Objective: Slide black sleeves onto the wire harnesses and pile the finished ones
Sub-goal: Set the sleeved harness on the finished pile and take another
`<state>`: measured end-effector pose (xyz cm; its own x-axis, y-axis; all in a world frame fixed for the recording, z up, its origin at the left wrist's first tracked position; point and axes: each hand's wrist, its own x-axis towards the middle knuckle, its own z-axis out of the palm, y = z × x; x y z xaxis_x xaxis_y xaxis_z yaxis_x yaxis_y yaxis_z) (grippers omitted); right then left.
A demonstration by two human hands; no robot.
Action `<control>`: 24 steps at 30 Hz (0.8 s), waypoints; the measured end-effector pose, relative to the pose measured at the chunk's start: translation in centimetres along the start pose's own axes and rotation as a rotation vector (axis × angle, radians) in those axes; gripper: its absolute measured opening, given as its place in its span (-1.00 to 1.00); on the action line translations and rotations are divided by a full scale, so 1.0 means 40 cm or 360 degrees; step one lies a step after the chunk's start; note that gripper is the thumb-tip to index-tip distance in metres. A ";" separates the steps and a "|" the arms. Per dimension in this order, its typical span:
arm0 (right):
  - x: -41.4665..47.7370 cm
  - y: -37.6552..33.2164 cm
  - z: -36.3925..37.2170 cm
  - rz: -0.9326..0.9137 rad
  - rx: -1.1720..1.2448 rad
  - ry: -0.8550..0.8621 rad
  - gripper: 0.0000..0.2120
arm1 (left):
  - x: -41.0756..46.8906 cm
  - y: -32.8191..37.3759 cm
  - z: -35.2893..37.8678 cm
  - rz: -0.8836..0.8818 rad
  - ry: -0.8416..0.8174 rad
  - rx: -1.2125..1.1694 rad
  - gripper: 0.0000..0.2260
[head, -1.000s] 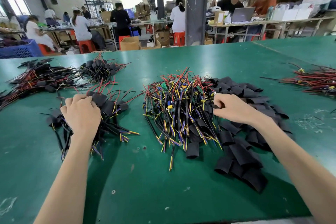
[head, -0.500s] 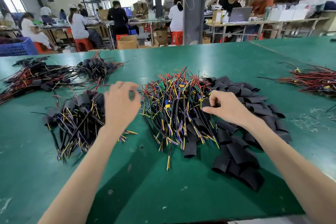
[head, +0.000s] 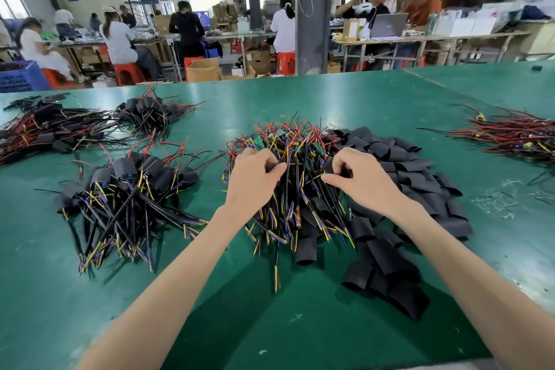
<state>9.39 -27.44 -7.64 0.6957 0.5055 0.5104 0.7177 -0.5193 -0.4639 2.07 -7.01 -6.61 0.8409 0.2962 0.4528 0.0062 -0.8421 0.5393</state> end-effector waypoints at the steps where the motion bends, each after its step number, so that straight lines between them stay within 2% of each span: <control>1: 0.000 0.000 0.000 0.0000 -0.0004 -0.0001 -0.73 | 0.003 0.007 -0.001 -0.0009 0.0002 -0.0069 -0.84; 4: 0.001 -0.001 0.000 -0.0005 0.0013 -0.0008 -0.75 | 0.011 0.036 -0.016 -0.0128 0.0039 -0.0402 -0.89; 7: 0.001 -0.002 0.000 -0.0021 0.0003 -0.0003 -0.77 | 0.011 0.074 -0.042 -0.0252 -0.0047 -0.1098 -0.96; 8: 0.001 -0.002 0.000 -0.0024 -0.0005 0.0004 -0.78 | 0.013 0.083 -0.054 -0.0242 -0.0060 -0.1199 -0.95; 9: 0.000 -0.003 0.000 -0.0024 -0.0013 0.0012 -0.79 | 0.015 0.090 -0.068 -0.0186 -0.0055 -0.1165 -0.93; 12: -0.001 -0.001 0.002 -0.0025 -0.0051 0.0051 -0.78 | 0.029 0.096 -0.120 0.0111 0.0060 -0.0717 -0.84; 15: -0.003 -0.001 0.007 -0.0008 -0.0079 0.0070 -0.68 | 0.034 0.084 -0.169 0.0344 0.0109 -0.0314 -0.84; 19: -0.002 -0.003 0.011 0.0012 -0.0021 0.0066 -0.62 | 0.011 0.032 -0.171 0.0384 0.0051 -0.0021 -0.88; 24: -0.002 -0.019 0.013 0.0077 0.0115 0.0009 -0.59 | -0.016 -0.033 -0.158 0.0247 0.0022 -0.0134 -0.91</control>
<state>8.81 -26.73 -7.71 0.7296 0.4770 0.4900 0.6836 -0.4919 -0.5391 -1.90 -3.23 -3.12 0.8208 0.1725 0.5446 -0.1686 -0.8377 0.5194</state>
